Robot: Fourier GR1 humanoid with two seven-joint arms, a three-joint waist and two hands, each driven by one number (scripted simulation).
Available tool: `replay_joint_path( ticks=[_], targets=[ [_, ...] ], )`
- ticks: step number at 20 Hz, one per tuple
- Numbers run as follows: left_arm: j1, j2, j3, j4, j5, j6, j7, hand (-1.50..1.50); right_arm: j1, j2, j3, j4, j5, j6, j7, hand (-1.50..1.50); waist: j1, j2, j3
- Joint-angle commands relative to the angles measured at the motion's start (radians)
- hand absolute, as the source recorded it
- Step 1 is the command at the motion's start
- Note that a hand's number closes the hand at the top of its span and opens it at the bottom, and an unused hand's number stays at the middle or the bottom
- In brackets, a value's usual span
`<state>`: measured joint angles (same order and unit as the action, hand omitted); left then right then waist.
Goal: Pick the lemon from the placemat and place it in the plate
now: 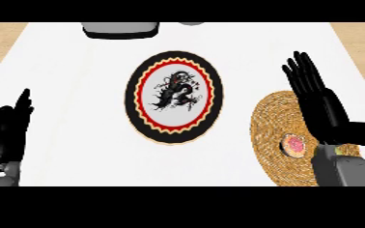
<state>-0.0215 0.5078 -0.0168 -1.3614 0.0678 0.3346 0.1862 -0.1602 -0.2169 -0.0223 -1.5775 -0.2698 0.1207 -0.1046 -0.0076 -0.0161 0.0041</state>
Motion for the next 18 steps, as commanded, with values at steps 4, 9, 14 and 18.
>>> replay_joint_path(
  ticks=[4,9,14,18],
  targets=[
    [-0.057,-0.063,-0.019,-0.094,0.08,-0.07,0.015,0.0,0.156,-0.179,-0.106,-0.171,0.116,0.068,-0.243,1.5,-0.055,-0.001,-0.004],
    [-0.051,-0.111,-0.026,-0.081,0.122,-0.094,-0.019,0.0,0.174,-0.254,-0.371,-0.165,0.317,-0.215,-0.408,-1.5,-0.149,-0.009,0.0],
    [-0.074,-0.127,-0.051,-0.099,0.154,-0.163,-0.038,0.0,0.432,-0.133,-0.419,-0.023,0.275,-0.12,-0.918,-1.5,-0.05,0.014,0.002],
    [-0.149,-0.152,-0.066,-0.083,0.145,-0.164,-0.018,0.0,0.471,-0.159,-0.433,0.144,0.444,-0.211,-1.094,-1.5,-0.015,0.019,-0.001]
  ],
)
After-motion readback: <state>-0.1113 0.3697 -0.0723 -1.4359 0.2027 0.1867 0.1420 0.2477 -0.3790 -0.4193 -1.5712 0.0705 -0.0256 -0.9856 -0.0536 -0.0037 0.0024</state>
